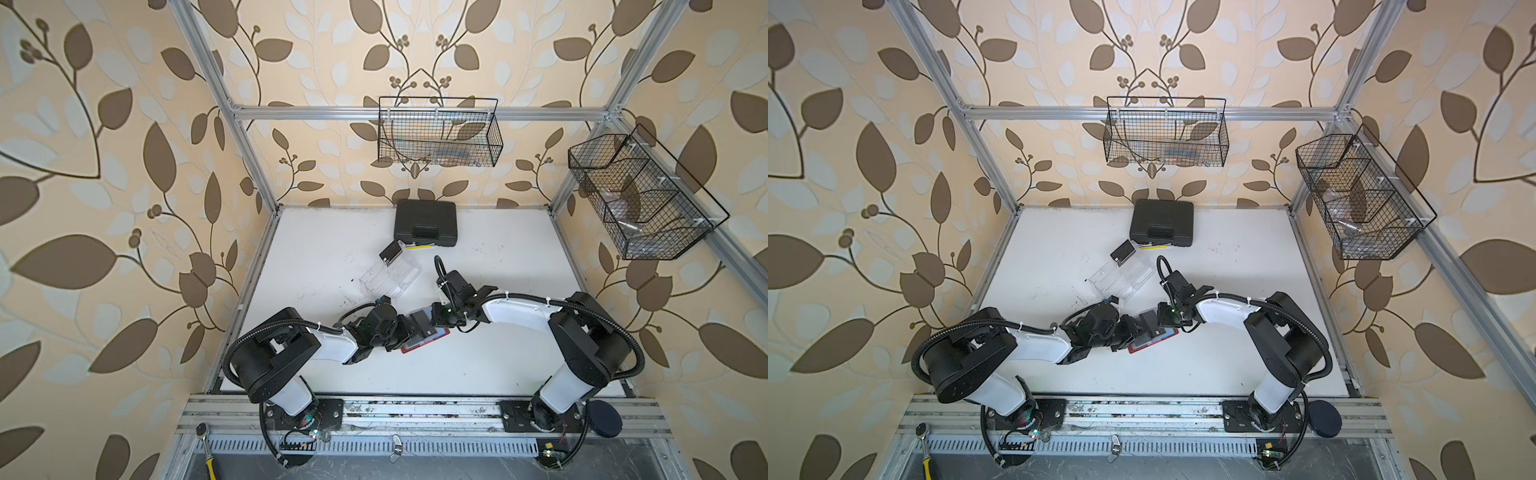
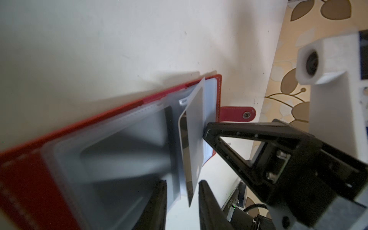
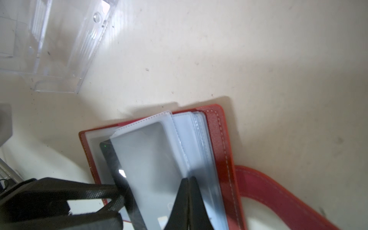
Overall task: Take the credit cards out of the card holder
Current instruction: Take out the credit card from the card slot.
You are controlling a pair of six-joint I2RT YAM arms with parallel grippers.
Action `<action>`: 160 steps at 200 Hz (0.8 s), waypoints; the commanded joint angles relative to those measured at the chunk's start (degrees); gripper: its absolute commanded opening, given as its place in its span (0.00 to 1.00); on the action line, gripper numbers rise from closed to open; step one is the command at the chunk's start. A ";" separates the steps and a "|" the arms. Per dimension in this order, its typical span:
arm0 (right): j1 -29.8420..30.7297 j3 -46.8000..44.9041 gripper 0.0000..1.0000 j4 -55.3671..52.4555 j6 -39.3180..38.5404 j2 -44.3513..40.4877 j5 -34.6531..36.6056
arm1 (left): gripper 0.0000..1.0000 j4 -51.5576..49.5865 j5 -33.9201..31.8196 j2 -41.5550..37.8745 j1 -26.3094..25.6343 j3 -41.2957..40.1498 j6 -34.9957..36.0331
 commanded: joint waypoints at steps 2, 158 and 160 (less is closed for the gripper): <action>0.74 -2.53 0.05 -3.51 0.76 1.29 0.23 | 0.25 2.41 -2.05 0.61 -0.46 -0.78 -0.40; 2.02 -2.50 0.02 -3.52 1.08 1.64 -0.30 | 0.08 3.88 -2.49 2.39 -0.46 -0.44 -0.41; 1.97 -2.54 0.01 -3.52 1.04 1.68 -0.30 | 0.06 3.86 -2.47 2.49 -0.46 -0.39 -0.41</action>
